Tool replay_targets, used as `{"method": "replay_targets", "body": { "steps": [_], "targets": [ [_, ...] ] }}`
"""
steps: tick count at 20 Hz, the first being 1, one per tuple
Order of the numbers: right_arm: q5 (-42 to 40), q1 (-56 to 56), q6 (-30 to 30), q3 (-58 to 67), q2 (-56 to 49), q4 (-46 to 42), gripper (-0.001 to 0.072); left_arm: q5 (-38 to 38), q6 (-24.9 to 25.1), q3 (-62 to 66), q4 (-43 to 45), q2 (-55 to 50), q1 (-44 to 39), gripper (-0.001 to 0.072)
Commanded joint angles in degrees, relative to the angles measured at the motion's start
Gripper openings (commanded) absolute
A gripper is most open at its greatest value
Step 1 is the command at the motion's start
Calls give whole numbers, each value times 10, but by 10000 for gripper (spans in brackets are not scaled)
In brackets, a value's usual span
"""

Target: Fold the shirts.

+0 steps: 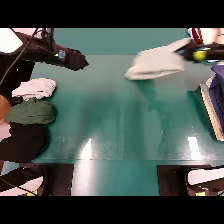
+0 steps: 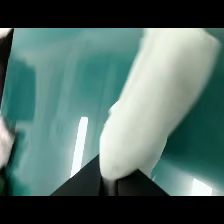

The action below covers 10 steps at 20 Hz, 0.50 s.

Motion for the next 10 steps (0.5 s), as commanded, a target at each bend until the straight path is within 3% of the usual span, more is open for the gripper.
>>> {"method": "replay_targets", "body": {
  "steps": [1,8,10],
  "targets": [
    [-13,-149,1,2,31,2,19,52,-6,0,0,0,-39,25],
    [-97,-273,-10,2,1,15,19,84,-6,0,-7,-1,-62,25],
    [-123,-273,-32,9,-10,75,19,84,-6,0,-7,-1,-62,25]
  ]
}}
